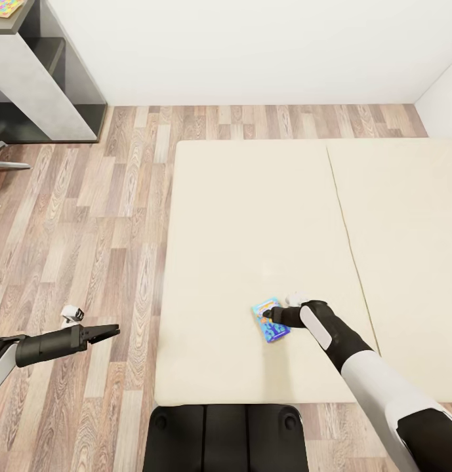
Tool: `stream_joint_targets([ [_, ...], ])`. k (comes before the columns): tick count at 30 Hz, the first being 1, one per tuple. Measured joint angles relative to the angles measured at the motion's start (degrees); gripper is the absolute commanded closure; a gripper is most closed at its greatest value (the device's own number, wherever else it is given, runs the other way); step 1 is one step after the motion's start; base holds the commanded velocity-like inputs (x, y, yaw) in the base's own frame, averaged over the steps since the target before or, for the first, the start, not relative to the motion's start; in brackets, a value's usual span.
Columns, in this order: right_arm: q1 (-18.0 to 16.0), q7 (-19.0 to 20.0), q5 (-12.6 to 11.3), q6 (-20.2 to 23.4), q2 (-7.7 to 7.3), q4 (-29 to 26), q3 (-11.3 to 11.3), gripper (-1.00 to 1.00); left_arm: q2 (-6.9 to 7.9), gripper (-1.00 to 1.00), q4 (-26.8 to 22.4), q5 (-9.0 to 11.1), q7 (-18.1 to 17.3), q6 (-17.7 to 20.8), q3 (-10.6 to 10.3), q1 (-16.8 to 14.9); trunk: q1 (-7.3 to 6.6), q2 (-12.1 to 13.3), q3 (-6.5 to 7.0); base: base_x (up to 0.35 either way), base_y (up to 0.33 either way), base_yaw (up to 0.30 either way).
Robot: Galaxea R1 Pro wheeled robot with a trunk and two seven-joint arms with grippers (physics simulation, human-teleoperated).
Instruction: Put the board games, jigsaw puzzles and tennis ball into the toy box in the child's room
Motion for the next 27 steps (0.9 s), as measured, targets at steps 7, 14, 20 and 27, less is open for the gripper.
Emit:
stream_joint_targets([
  [7,-0.05,0.0,-0.04,0.04,0.02,0.02,-0.08,-1.0,0.0,-1.0,0.0,-0.03,0.03,0.0,0.01,0.0,0.0,0.0,0.0,0.0,0.0,0.0],
  [14,-0.06,0.0,-0.09,0.07,0.02,0.02,-0.17,-1.0,0.0,-1.0,0.0,-0.03,0.03,0.0,-0.01,-0.01,0.0,0.0,0.0,0.0,0.0,0.0],
  [20,-0.06,0.0,-0.1,0.05,0.02,0.02,-0.18,-1.0,0.0,-1.0,0.0,-0.02,0.02,0.0,0.01,-0.01,0.0,0.0,0.0,0.0,0.0,0.0],
  [27,-0.07,-0.01,-0.07,0.06,0.01,0.03,-0.17,-1.0,0.0,-1.0,-0.01,-0.02,0.0,0.0,0.06,0.0,0.0,0.0,0.0,0.0,0.072,0.0],
])
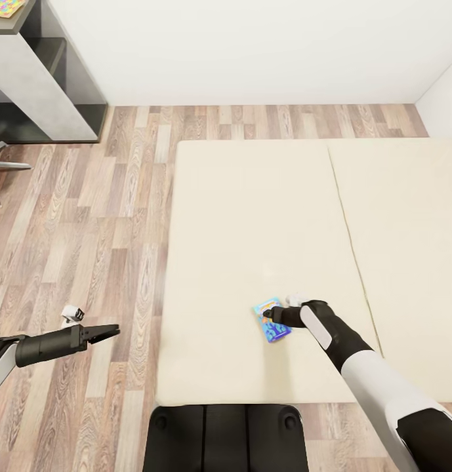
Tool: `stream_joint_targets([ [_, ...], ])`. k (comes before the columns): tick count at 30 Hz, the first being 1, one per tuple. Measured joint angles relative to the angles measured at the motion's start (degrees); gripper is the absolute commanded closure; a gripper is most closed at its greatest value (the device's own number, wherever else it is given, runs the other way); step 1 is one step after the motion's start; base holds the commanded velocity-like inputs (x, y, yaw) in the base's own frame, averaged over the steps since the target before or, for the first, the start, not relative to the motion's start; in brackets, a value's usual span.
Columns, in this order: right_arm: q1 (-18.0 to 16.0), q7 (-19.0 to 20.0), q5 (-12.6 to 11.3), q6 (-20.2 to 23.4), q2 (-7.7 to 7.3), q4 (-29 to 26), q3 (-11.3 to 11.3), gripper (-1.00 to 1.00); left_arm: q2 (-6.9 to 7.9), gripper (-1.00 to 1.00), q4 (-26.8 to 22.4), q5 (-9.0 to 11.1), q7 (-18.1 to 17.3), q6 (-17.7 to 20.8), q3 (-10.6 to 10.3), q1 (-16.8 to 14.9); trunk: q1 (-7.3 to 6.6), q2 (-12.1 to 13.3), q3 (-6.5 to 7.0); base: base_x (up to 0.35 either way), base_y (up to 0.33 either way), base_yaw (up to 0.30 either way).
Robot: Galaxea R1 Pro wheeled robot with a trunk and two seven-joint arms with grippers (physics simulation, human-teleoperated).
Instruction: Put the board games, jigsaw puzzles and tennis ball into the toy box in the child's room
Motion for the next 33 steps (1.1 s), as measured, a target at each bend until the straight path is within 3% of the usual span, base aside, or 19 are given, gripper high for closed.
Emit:
stream_joint_targets([
  [33,0.0,0.0,-0.02,0.06,0.0,0.0,0.01,-1.0,0.0,-1.0,-0.01,0.02,-0.01,0.0,0.01,0.03,0.0,0.0,0.0,0.0,0.118,0.0],
])
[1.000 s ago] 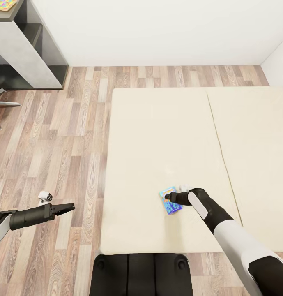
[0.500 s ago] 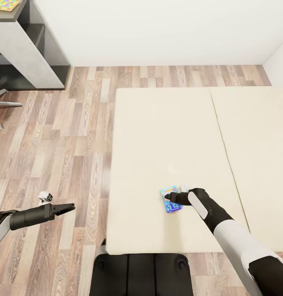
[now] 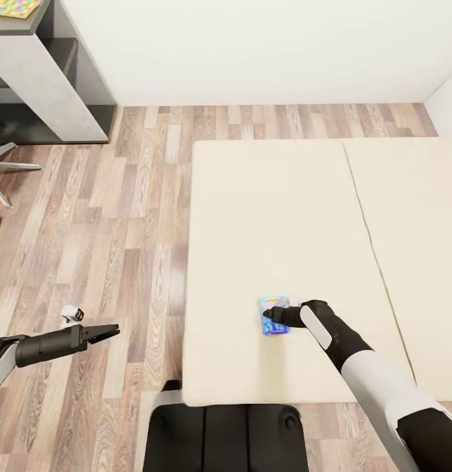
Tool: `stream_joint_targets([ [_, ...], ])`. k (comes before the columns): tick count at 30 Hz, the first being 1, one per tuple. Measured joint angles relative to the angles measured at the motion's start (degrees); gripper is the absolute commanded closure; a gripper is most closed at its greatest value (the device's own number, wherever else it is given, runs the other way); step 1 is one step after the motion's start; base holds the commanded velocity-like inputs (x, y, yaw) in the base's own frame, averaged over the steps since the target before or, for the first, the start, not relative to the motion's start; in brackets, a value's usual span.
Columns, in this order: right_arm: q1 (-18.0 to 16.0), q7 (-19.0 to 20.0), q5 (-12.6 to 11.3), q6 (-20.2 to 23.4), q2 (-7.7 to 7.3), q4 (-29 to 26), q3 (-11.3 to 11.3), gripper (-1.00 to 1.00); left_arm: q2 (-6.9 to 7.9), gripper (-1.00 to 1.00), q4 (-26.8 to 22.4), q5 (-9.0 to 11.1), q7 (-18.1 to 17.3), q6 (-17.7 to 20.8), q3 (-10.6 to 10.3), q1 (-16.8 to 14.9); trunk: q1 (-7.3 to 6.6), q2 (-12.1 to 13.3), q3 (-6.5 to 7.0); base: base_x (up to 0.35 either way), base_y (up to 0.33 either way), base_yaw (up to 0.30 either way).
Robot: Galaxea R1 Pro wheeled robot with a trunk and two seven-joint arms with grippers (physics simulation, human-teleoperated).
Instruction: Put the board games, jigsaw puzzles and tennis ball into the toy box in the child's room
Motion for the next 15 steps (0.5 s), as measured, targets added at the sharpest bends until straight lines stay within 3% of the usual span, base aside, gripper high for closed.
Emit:
stream_joint_targets([
  [5,0.0,0.0,0.01,0.0,0.0,0.0,-0.01,-1.0,0.0,-1.0,0.01,0.0,0.0,0.0,-0.01,-0.03,0.0,0.0,0.0,0.0,0.115,0.0],
  [15,0.0,0.0,0.03,0.01,0.0,0.0,0.01,-1.0,0.0,-1.0,-0.01,-0.02,0.0,0.0,0.01,-0.03,0.0,0.0,0.0,0.0,0.221,0.0],
])
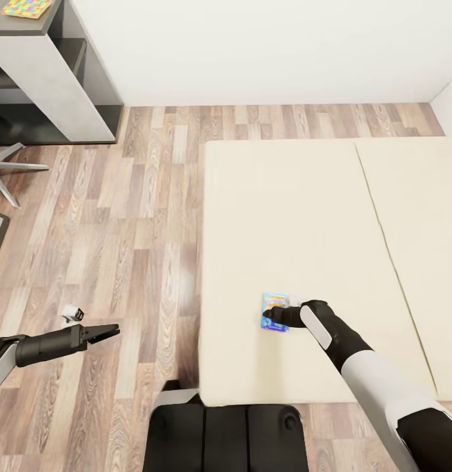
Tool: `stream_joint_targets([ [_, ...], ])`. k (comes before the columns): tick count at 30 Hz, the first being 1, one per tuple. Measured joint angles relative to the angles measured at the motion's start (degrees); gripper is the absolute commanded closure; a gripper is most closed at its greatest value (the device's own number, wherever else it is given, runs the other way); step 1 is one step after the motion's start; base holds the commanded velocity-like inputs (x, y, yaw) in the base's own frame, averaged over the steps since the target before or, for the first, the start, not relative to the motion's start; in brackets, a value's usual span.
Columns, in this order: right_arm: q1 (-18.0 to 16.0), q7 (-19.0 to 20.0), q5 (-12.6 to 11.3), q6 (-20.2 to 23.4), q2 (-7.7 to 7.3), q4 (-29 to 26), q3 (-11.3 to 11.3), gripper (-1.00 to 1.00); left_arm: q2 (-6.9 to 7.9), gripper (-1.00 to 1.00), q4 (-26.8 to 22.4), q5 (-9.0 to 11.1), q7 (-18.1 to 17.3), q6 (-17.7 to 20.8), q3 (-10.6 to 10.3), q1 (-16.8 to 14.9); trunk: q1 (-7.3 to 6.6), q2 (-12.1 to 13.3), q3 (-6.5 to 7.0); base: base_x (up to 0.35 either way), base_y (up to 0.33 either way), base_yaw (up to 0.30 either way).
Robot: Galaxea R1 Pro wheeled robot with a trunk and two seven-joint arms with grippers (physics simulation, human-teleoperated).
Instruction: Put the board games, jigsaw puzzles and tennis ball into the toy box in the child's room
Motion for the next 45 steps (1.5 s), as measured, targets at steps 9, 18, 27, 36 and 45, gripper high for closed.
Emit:
stream_joint_targets([
  [9,0.0,0.07,-0.04,0.04,0.0,-0.01,-0.02,-1.0,0.0,-1.0,0.03,0.03,-0.01,-0.01,-0.06,-0.01,0.0,0.0,0.0,0.0,0.137,0.0],
  [18,0.0,0.08,-0.06,0.01,0.0,0.0,0.0,-1.0,0.0,-1.0,0.01,0.03,0.0,0.0,-0.03,0.01,0.0,0.0,0.0,0.0,0.093,0.0],
  [27,0.0,0.08,-0.09,0.05,0.0,-0.02,0.0,-1.0,0.0,-1.0,0.01,0.01,0.0,0.0,-0.01,0.0,0.0,0.0,0.0,0.0,0.102,0.0],
  [36,0.0,0.16,-0.14,0.09,0.0,-0.06,-0.02,-1.0,0.0,-1.0,0.03,0.03,-0.01,-0.01,-0.02,-0.01,0.0,0.0,0.0,0.0,0.063,0.0],
  [45,0.0,0.09,-0.05,0.0,0.0,-0.02,-0.02,-1.0,0.0,-1.0,0.03,0.03,-0.01,-0.01,-0.06,-0.01,0.0,0.0,0.0,0.0,0.082,0.0],
])
